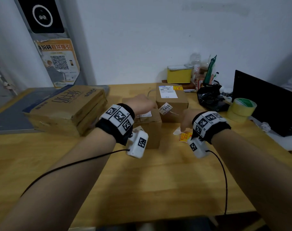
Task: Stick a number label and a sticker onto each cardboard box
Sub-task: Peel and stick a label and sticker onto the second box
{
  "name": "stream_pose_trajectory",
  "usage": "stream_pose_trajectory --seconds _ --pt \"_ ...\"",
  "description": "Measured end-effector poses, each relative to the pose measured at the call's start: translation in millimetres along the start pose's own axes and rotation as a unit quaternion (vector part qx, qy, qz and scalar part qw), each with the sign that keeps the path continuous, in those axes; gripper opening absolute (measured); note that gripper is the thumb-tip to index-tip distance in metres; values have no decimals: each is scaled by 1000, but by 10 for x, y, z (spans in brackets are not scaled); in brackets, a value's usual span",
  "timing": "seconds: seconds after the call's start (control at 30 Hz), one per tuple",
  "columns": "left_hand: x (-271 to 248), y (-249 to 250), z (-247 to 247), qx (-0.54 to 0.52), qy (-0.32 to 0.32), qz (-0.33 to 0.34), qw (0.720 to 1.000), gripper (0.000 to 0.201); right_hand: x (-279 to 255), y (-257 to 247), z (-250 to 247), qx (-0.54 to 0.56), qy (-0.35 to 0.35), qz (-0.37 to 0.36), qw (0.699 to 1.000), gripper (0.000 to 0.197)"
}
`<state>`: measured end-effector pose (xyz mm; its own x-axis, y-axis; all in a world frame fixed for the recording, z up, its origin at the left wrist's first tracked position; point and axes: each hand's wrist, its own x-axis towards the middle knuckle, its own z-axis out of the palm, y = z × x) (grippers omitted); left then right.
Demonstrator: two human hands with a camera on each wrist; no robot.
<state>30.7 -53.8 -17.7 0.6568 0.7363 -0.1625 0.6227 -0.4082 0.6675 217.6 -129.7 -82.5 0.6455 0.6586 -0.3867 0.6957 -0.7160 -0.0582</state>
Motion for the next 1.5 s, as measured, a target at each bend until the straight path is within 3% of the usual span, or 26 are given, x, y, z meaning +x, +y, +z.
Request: stream_pose_trajectory --seconds 0.07,0.17,0.3,0.37,0.5,0.6,0.77,0.9,0.97,1.07,1.13,1.23,1.33,1.5 --pt "-15 42 69 -23 4 9 1000 11 193 122 112 -11 12 14 1000 47" --pt "-59 106 114 -17 -2 18 1000 11 233 222 226 -2 -16 -20 1000 22" --pt "-102 147 113 -25 -9 18 999 11 53 193 284 6 16 -50 999 39" --pt "-98 141 110 -25 -9 17 999 13 7 196 289 2 15 -50 999 25" --pt "-121 130 103 -25 -5 11 1000 13 42 237 275 11 10 -43 999 29" --pt "-112 121 115 -21 -6 11 1000 15 43 247 280 -11 39 -41 998 13" --pt "-96 115 138 -23 -8 19 1000 38 -75 220 166 -8 53 1 999 34" --pt "-90 103 108 -23 -7 23 999 38 -95 205 66 15 78 -6 997 24" --pt "-71 83 68 -36 0 28 999 37 -121 198 -69 81 71 -37 993 25" --pt "-2 9 -20 -113 49 36 992 28 -178 140 -316 242 115 -77 960 9" --pt "54 -68 -89 -151 79 39 985 21 -231 57 -419 344 153 -112 920 11" --pt "79 -161 -174 -203 66 32 976 25 -337 -129 -475 471 148 -171 853 17" --pt "85 -240 -228 -230 35 37 972 30 -392 -304 -482 540 128 -213 804 18" --pt "124 -411 -277 -247 34 63 966 23 -297 -549 -431 598 115 -240 756 9"
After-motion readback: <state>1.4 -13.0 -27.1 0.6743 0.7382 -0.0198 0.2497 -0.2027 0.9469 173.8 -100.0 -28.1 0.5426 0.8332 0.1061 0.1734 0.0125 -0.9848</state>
